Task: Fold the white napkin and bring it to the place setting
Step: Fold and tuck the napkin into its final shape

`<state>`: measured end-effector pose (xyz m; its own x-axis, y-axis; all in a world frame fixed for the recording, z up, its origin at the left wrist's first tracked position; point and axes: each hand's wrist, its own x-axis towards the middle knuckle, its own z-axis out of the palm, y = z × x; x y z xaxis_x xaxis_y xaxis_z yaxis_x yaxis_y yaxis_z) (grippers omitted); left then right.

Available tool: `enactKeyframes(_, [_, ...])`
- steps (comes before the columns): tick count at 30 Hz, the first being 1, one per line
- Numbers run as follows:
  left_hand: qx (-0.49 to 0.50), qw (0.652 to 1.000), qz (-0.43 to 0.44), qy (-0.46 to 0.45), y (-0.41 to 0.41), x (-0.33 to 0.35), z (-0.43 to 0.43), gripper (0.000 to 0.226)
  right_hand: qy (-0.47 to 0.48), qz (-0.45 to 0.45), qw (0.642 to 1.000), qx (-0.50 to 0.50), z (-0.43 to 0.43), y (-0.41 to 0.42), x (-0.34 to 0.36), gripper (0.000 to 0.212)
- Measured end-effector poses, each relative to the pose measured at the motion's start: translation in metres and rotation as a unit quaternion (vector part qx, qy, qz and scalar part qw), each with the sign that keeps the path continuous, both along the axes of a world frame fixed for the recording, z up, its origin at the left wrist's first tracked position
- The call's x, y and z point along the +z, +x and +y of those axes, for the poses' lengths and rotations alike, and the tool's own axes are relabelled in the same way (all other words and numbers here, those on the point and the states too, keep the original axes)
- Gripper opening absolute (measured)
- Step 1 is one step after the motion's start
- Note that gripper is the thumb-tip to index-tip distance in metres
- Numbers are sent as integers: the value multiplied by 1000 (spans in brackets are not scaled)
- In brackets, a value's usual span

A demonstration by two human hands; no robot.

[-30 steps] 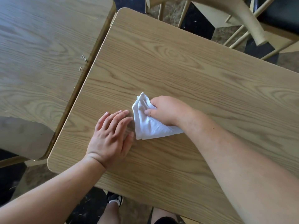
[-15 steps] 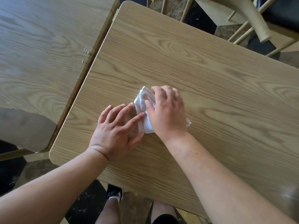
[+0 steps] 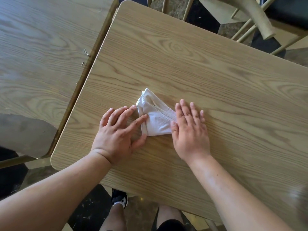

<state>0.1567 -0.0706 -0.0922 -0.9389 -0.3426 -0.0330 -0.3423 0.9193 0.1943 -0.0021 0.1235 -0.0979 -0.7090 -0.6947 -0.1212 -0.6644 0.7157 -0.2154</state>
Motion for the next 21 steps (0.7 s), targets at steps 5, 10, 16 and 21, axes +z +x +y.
enactKeyframes(5, [7,1000,12,6,0,0,1,61,-11,26,1000,2,3,-3,-4,61])
enactKeyframes(10, [24,998,46,42,1,0,-1,64,0,38,999,1,3,-2,-4,61])
enactKeyframes(16, [-60,982,170,59,-23,24,20,39,2,39,999,-6,1,-2,-3,62])
enactKeyframes(21, [-167,977,111,69,-90,29,41,56,5,33,999,4,3,-2,-4,61])
